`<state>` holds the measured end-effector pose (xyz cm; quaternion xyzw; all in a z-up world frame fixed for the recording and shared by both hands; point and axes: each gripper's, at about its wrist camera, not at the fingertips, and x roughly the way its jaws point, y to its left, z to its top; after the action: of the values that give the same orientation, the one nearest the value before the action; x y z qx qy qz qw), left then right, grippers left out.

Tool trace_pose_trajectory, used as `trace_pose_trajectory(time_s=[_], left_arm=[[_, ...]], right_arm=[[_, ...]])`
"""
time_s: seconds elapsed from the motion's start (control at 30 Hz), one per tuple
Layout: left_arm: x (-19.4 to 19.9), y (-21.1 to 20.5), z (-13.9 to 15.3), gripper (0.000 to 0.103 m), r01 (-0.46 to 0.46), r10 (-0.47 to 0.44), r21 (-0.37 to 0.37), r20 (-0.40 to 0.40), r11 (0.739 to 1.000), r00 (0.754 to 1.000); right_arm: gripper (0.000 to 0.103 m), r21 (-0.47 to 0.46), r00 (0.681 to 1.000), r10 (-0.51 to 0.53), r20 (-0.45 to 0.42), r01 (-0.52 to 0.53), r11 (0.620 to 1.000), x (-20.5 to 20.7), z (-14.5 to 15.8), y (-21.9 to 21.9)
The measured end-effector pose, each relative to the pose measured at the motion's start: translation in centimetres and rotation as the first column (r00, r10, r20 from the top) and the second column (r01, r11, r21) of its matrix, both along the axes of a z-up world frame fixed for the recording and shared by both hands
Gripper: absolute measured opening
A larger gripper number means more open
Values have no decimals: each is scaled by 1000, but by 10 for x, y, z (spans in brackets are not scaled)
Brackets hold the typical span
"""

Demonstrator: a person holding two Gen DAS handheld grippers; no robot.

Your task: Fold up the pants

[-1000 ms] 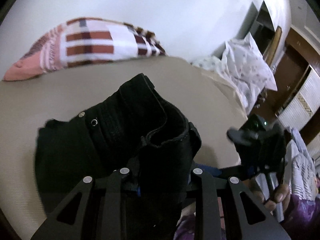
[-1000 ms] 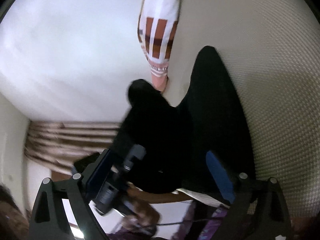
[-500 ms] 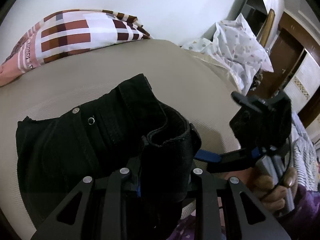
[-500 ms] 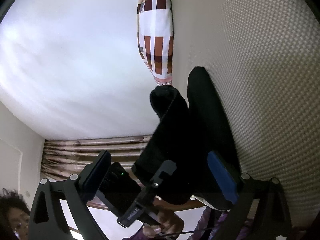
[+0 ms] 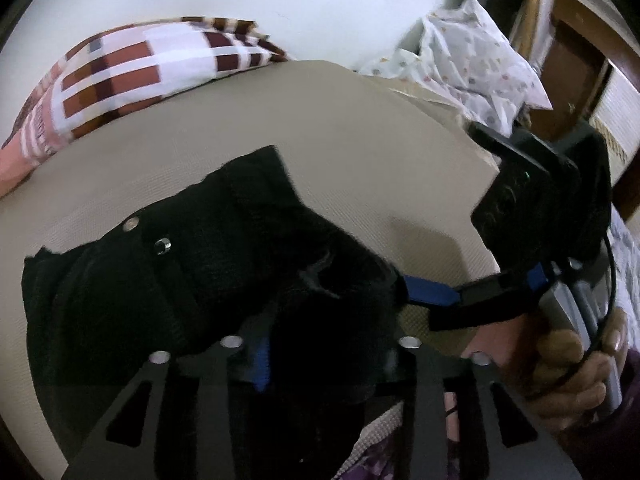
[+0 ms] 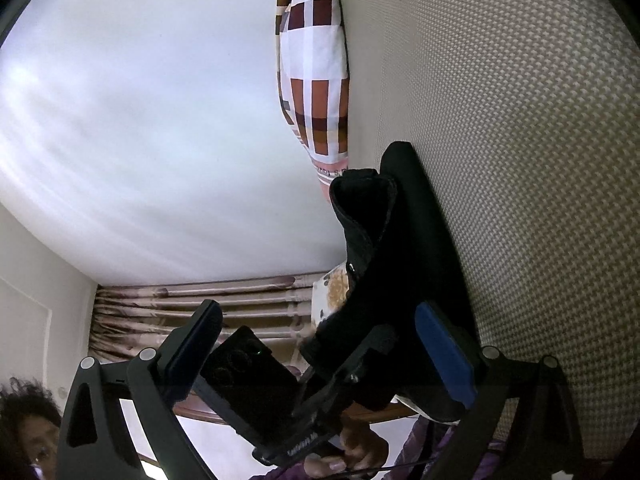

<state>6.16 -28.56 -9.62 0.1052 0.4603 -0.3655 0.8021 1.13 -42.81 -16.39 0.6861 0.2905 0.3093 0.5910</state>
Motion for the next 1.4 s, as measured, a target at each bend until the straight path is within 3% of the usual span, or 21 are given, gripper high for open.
trace_pose_trajectory(time_s=[0.07,0.13,0.23,0.27,0.33,0.43,0.5,0.6,0.67,0.77,1.0,1.07,1.23,1.4], left_arm=[[-6,-7,3,55,23,-24,37,18,999,1000],[-9,-10,9,56,39,-40,35,21,999,999],[-7,5,36,58,57,-58,-124,-6,991,998],[-4,13,49,65,43,-43,-174,0,984,999],[6,38,73,75,-26,34,-246,27,969,999],[24,93,97,77,-163,178,-332,15,929,984],[36,140,101,77,-275,285,-360,-27,891,958],[39,188,93,77,-373,376,-347,-61,861,925],[33,217,84,77,-435,443,-295,-43,851,895],[21,246,64,77,-484,489,-237,-42,843,872],[5,280,18,77,-555,523,-223,-188,802,831],[4,282,11,77,-561,518,-228,-223,796,826],[2,273,12,77,-537,490,-225,-233,813,840],[0,268,11,77,-529,475,-224,-256,818,842]], right_arm=[[96,-1,1000,-5,-3,5,1000,-1,0,-3],[96,-3,1000,-15,-6,15,1000,-3,0,-7],[97,-22,999,-47,-11,46,999,-8,6,-18],[98,-30,998,-63,-8,63,998,-11,9,-24],[98,-50,996,-92,5,92,994,-16,21,-35],[98,-114,992,-92,88,102,988,-25,55,-41],[98,-181,988,-61,144,87,980,-32,80,-32],[97,-213,987,32,157,2,977,-38,93,-4],[96,-241,989,69,128,-37,970,-41,91,12],[95,-239,990,118,73,-97,966,-46,77,34],[95,-250,996,65,-66,-79,965,-32,48,45],[95,-239,995,56,-78,-73,968,-25,45,46],[93,-410,991,2,-133,-57,910,-21,55,57],[92,-483,988,-81,-129,9,876,-17,58,66]])
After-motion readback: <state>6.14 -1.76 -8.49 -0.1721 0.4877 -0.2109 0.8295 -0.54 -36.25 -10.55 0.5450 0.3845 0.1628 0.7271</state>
